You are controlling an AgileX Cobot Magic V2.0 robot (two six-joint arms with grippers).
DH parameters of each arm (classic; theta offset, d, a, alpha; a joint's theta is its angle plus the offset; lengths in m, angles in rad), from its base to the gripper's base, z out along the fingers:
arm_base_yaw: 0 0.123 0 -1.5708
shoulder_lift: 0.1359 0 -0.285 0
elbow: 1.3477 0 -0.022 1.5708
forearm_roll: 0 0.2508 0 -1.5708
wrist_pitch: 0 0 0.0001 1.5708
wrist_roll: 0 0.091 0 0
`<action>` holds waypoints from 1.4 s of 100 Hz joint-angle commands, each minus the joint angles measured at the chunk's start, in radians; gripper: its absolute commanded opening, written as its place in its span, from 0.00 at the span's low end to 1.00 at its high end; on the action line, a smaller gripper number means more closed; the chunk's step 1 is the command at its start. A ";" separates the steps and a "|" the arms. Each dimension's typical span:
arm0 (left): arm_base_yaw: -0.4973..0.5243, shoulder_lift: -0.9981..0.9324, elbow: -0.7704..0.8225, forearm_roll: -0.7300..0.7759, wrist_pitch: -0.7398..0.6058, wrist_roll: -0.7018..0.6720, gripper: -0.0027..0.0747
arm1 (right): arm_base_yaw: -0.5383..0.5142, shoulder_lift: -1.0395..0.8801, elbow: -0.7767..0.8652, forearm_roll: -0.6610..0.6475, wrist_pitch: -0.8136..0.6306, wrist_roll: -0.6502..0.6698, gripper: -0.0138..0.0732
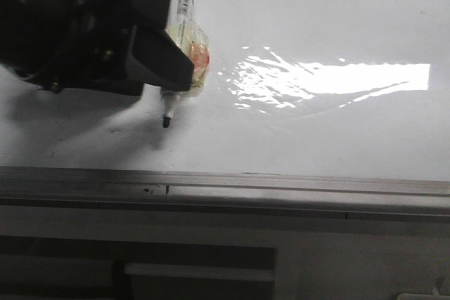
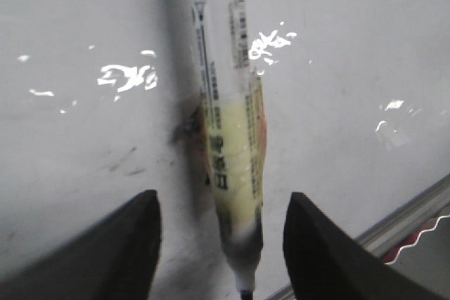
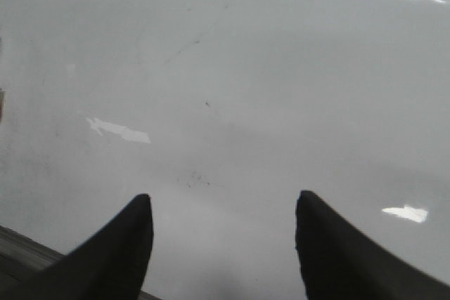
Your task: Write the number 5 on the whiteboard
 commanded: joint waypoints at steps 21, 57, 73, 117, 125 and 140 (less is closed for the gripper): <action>-0.013 0.095 -0.084 -0.016 -0.031 -0.001 0.38 | 0.002 0.015 -0.036 -0.008 -0.080 -0.010 0.62; -0.013 0.004 -0.086 0.135 0.098 0.003 0.01 | 0.033 0.021 -0.075 0.040 -0.098 -0.016 0.62; -0.061 -0.078 -0.108 0.436 0.322 0.177 0.01 | 0.148 0.077 -0.100 0.228 -0.025 -0.255 0.62; -0.223 -0.159 -0.108 0.546 0.323 0.468 0.01 | 0.547 0.255 -0.107 0.395 -0.170 -0.532 0.62; -0.236 -0.159 -0.108 0.546 0.309 0.468 0.01 | 0.606 0.289 -0.107 0.395 -0.221 -0.537 0.62; -0.246 -0.159 -0.108 0.546 0.294 0.469 0.01 | 0.667 0.360 -0.107 0.395 -0.288 -0.537 0.62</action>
